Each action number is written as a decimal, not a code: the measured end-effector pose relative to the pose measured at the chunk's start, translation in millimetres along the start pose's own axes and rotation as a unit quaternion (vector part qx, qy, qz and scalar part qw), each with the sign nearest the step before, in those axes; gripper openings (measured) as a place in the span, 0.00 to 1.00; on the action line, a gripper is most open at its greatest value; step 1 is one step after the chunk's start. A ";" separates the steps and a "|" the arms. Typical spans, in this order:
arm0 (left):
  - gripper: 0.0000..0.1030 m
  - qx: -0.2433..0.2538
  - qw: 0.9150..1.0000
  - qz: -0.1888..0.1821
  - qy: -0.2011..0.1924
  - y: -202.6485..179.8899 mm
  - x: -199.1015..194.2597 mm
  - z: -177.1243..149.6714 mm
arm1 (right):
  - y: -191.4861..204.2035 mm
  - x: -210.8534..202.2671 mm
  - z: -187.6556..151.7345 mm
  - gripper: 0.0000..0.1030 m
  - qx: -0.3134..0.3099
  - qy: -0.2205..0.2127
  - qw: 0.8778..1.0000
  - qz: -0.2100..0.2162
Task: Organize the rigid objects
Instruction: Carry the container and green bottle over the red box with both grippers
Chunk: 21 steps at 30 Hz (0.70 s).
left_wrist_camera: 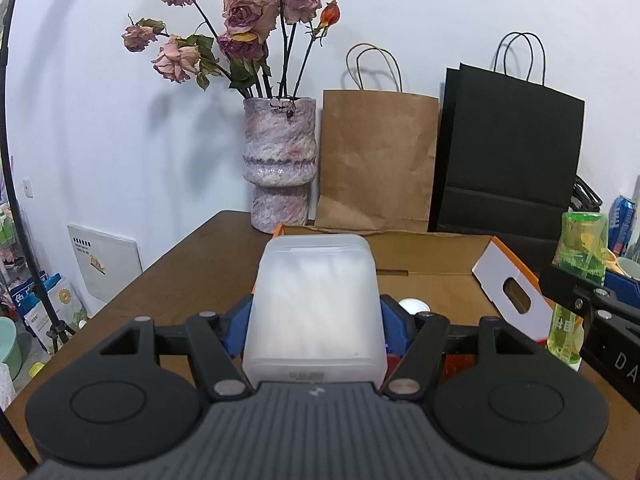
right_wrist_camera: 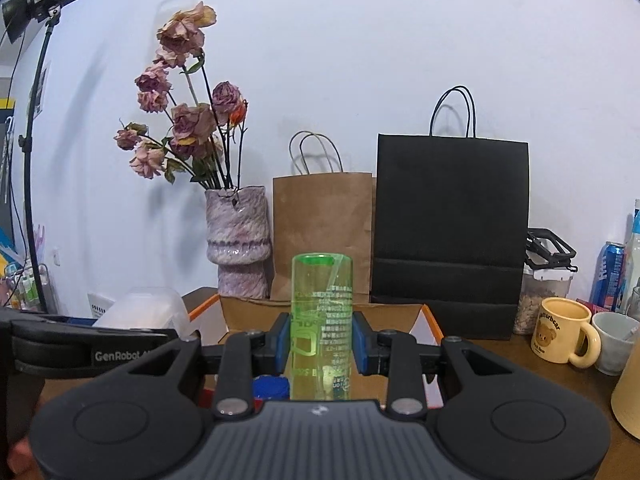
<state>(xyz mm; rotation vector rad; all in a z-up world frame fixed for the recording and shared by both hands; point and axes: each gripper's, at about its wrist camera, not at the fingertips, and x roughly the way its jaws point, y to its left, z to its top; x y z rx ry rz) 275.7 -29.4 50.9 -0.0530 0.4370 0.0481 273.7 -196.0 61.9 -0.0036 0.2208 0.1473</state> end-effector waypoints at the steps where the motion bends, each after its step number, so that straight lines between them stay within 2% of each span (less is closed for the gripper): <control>1: 0.65 -0.002 1.000 0.001 -0.001 -0.4 1.7 1.6 | -0.4 2.4 1.1 0.29 0.000 -0.001 1.000 0.000; 21: 0.65 -0.013 1.000 0.005 -0.002 -12.1 51.0 23.9 | -7.0 57.0 13.4 0.29 0.009 -0.007 1.000 0.004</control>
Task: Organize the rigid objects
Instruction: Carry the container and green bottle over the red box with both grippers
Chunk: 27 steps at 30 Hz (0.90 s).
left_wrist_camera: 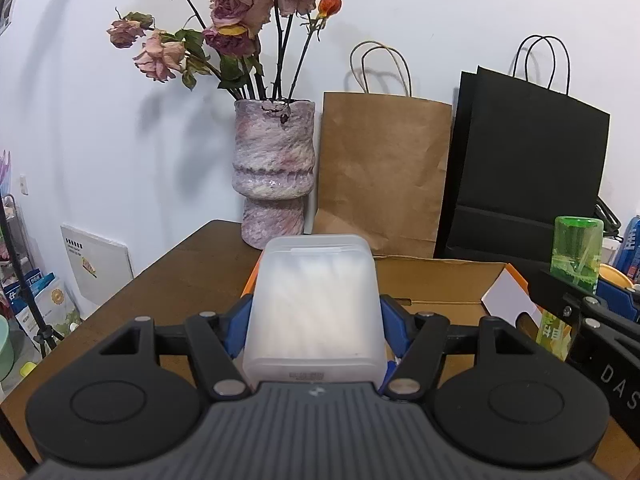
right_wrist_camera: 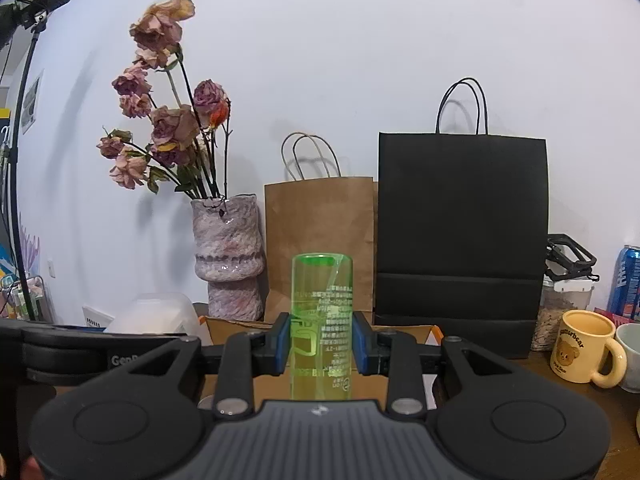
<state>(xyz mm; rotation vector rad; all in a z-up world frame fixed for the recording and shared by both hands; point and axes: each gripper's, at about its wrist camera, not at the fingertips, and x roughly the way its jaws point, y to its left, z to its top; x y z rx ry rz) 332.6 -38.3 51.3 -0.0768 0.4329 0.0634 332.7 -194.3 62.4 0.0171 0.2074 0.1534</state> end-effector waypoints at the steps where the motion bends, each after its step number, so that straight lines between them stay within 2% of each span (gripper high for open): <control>1: 0.65 0.001 1.000 0.001 0.001 -1.1 3.3 0.5 | -0.3 2.9 0.1 0.29 0.000 0.001 1.000 0.001; 17: 0.65 0.012 1.000 0.014 0.017 -7.0 50.1 7.4 | -10.9 46.4 1.2 0.29 0.002 0.027 1.000 0.006; 27: 0.65 0.018 0.999 0.022 0.031 -5.3 65.6 4.2 | -16.5 63.0 -7.4 0.29 0.005 0.052 0.999 -0.001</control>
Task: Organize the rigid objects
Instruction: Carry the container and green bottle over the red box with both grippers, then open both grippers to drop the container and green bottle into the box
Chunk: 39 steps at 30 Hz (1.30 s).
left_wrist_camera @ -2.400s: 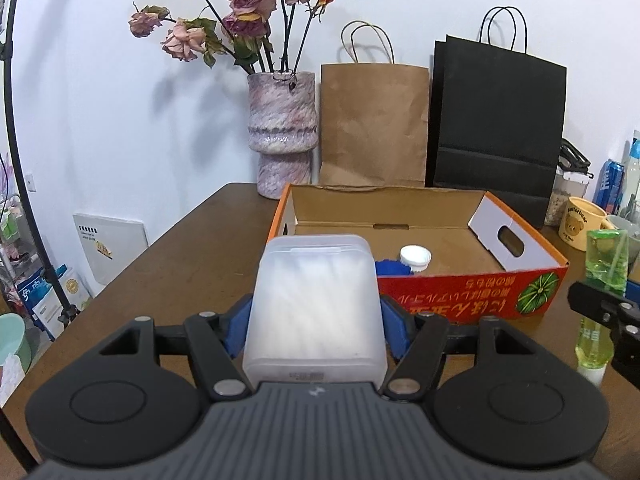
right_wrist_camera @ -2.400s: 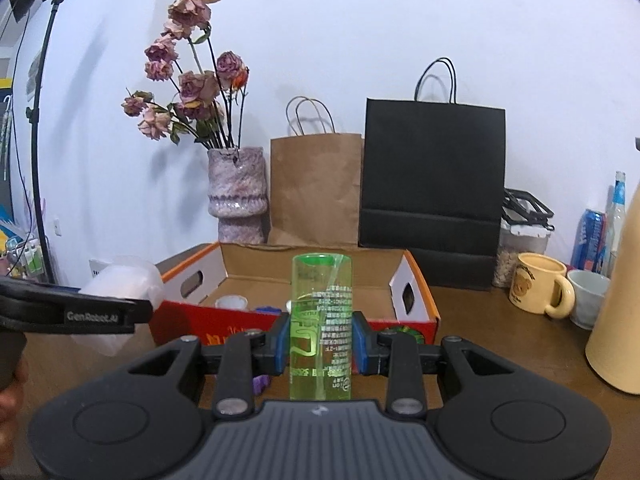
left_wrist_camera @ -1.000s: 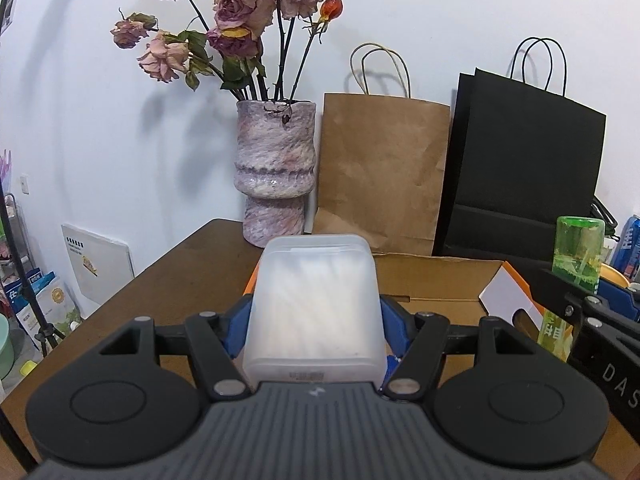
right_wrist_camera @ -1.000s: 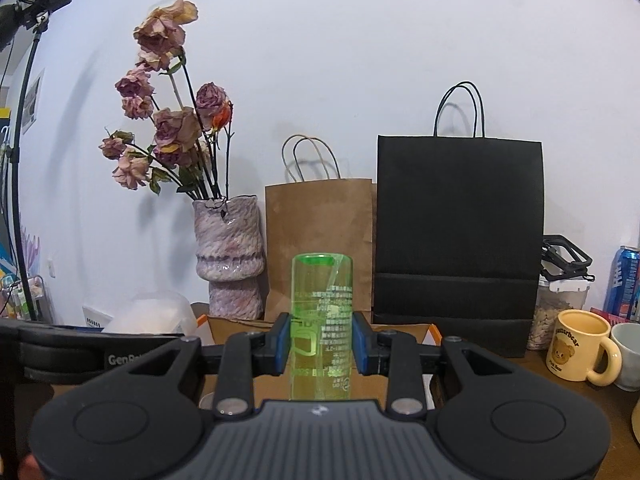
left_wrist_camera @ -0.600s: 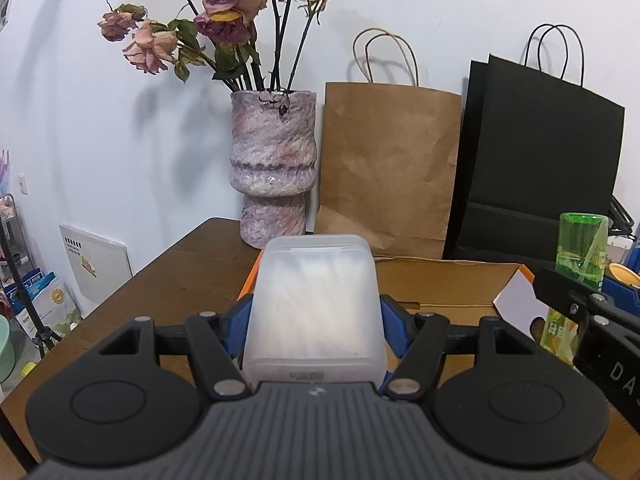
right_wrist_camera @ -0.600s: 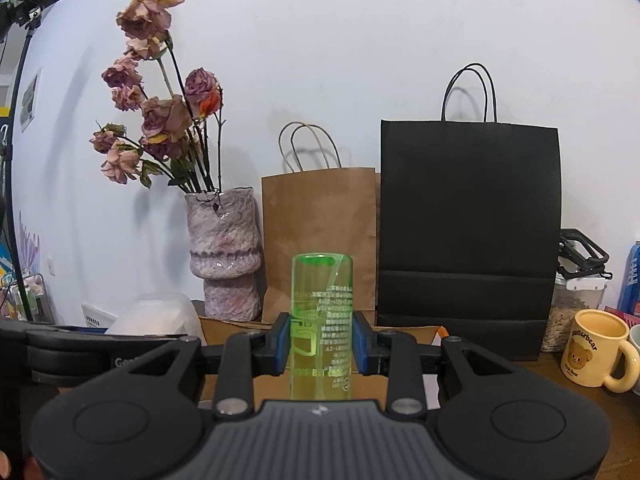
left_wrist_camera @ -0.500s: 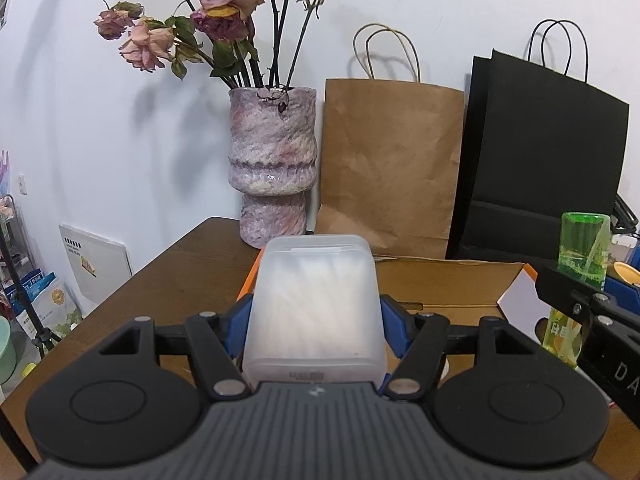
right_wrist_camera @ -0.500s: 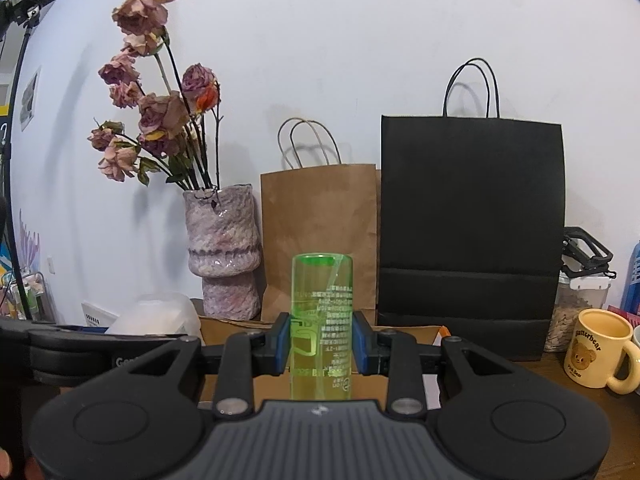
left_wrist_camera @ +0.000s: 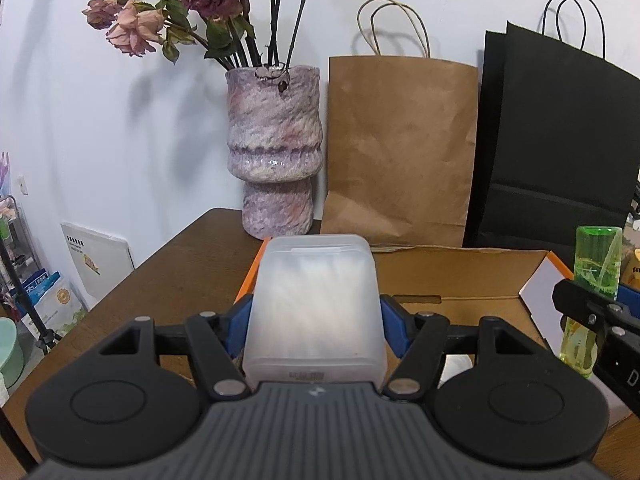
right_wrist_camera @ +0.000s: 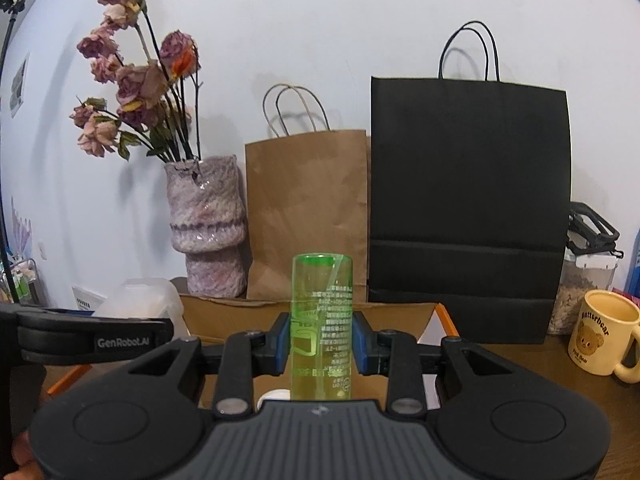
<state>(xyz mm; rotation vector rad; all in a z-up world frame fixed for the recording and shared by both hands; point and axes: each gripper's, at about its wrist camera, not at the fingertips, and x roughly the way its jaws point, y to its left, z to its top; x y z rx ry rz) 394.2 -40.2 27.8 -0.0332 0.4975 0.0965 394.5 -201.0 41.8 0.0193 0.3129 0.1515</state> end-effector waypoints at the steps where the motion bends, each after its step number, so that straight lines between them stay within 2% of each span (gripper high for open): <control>1: 0.65 0.001 1.000 0.000 0.001 -0.3 0.6 -0.4 | -0.2 0.8 -0.6 0.29 0.000 0.002 1.000 0.000; 12: 0.66 0.010 1.000 -0.002 0.011 -3.7 1.1 -3.5 | -0.9 6.1 -3.9 0.30 -0.003 0.022 1.000 -0.004; 14: 0.68 0.013 1.000 0.000 0.008 -4.3 0.6 -3.7 | -2.5 7.8 -4.4 0.31 0.000 0.029 1.000 -0.005; 15: 0.75 0.014 1.000 0.002 0.004 -4.6 -0.5 -3.4 | -3.7 7.2 -4.4 0.33 0.001 0.027 1.000 -0.010; 16: 0.82 0.014 1.000 0.005 0.000 -4.8 -2.0 -3.2 | -4.7 7.1 -4.0 0.49 0.003 0.028 0.999 -0.017; 17: 0.83 0.014 1.000 0.006 -0.004 -4.9 -3.5 -2.8 | -6.6 6.5 -3.6 0.70 0.006 0.028 0.999 -0.023; 18: 0.86 0.015 1.000 0.006 -0.007 -4.9 -4.6 -2.1 | -8.7 5.4 -3.6 0.82 0.008 0.026 0.999 -0.027; 19: 0.97 0.014 1.000 0.007 -0.008 -4.6 -5.2 -1.6 | -10.6 4.4 -3.7 0.84 0.010 0.023 0.999 -0.031; 20: 1.00 0.012 1.000 0.009 -0.010 -4.4 -5.6 -0.7 | -12.2 3.5 -3.8 0.86 0.010 0.023 0.999 -0.035; 23: 1.00 0.008 1.000 0.009 -0.011 -2.7 -5.3 0.1 | -17.7 3.3 -3.8 1.00 0.018 0.023 0.999 -0.046; 39: 1.00 0.003 1.000 0.015 -0.006 -1.2 -4.5 1.3 | -16.2 5.0 -4.2 1.00 0.013 0.031 0.998 -0.046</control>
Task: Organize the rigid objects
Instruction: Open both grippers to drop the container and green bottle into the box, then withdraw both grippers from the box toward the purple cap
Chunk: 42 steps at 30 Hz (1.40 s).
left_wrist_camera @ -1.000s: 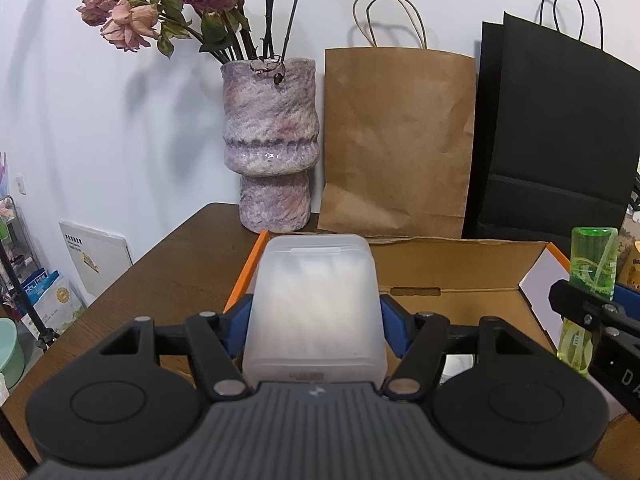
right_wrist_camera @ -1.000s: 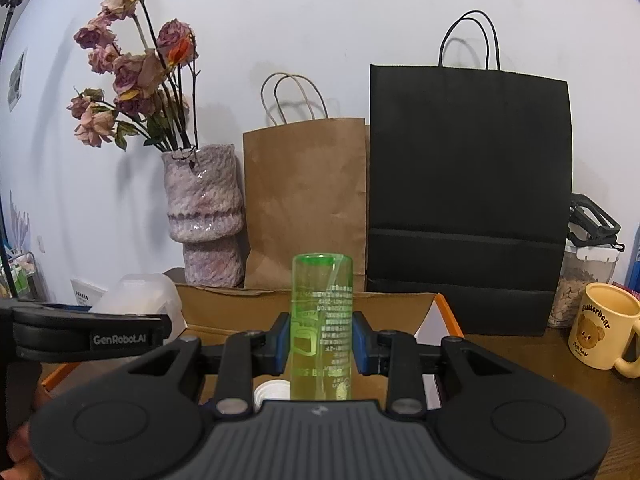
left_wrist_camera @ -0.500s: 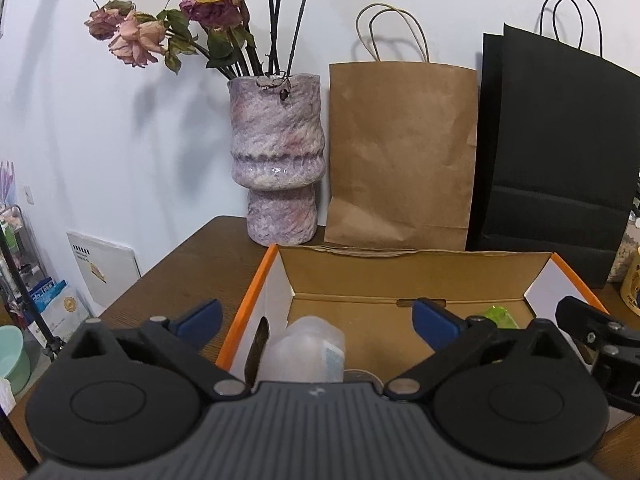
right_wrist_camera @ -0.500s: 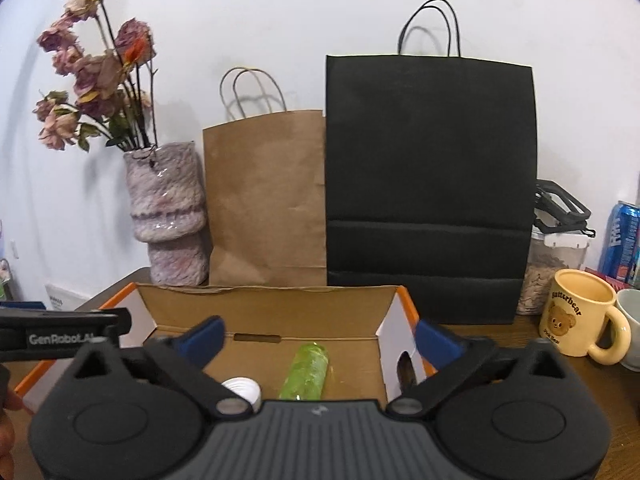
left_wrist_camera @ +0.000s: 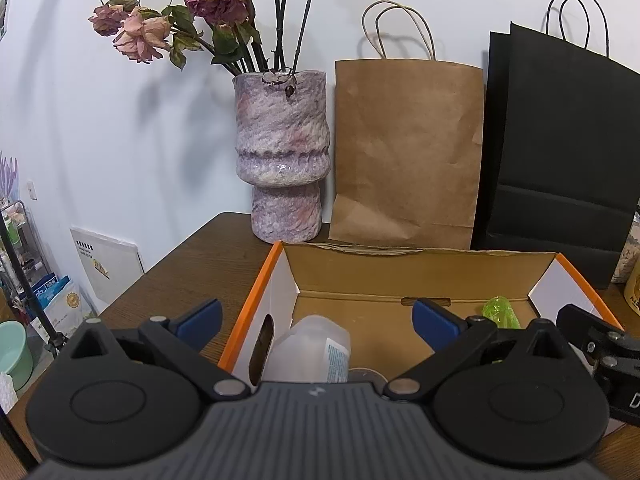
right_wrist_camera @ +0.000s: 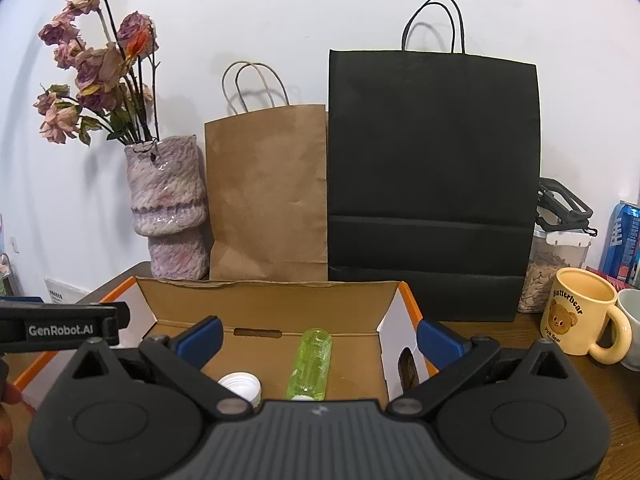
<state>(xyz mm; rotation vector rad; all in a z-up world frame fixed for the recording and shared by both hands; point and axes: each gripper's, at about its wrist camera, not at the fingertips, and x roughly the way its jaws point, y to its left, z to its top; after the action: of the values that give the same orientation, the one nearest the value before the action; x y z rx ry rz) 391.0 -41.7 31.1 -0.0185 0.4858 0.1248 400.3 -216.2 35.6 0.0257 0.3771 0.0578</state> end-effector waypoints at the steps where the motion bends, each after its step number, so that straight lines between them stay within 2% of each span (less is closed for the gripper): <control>1: 1.00 0.000 1.000 -0.001 0.000 0.0 -0.1 0.0 | 0.2 0.0 -0.1 1.00 -0.001 0.000 1.000 0.000; 13: 1.00 0.001 1.000 -0.006 -0.001 0.8 -3.4 0.2 | 1.8 -3.7 -1.0 1.00 -0.006 0.003 1.000 0.000; 42: 1.00 0.014 1.000 -0.026 -0.002 0.2 -51.7 -19.8 | -6.9 -52.5 -15.8 1.00 -0.011 0.002 1.000 -0.005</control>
<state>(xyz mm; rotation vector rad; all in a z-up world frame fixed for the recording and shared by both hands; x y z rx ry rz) 336.4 -48.3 37.7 -0.0028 0.4832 0.0662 346.0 -226.1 39.9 0.0010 0.3802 0.0514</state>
